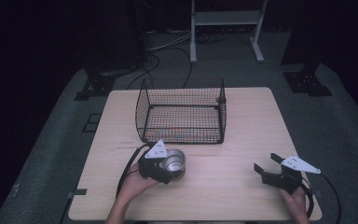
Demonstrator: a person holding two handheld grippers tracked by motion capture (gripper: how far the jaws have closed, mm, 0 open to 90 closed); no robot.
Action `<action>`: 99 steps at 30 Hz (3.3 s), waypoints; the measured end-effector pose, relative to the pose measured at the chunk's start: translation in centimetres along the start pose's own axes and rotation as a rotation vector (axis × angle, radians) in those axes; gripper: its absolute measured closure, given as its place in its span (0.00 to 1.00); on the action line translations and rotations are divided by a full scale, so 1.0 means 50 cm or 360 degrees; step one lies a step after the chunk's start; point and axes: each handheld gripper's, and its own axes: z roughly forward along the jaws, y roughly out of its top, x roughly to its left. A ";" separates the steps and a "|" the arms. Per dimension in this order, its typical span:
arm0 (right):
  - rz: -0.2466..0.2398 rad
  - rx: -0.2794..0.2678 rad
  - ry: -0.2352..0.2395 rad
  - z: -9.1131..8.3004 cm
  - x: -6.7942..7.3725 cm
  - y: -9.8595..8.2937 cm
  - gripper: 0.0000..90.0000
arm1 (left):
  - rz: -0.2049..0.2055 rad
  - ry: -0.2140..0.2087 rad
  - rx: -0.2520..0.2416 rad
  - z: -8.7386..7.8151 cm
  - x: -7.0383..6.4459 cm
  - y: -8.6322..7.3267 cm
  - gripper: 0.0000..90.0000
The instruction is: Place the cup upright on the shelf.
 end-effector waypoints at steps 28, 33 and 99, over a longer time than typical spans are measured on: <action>0.0011 -0.0012 0.0000 -0.001 -0.003 -0.001 0.15 | 0.0032 -0.0013 -0.0113 -0.063 0.092 0.140 0.19; 0.0016 -0.0016 0.0003 -0.001 -0.004 -0.001 0.15 | 0.0037 -0.0011 -0.0114 -0.067 0.107 0.162 0.19; 0.0042 -0.0043 0.0029 -0.006 -0.007 -0.002 0.15 | -0.0044 0.0076 0.0132 0.044 0.298 0.342 0.19</action>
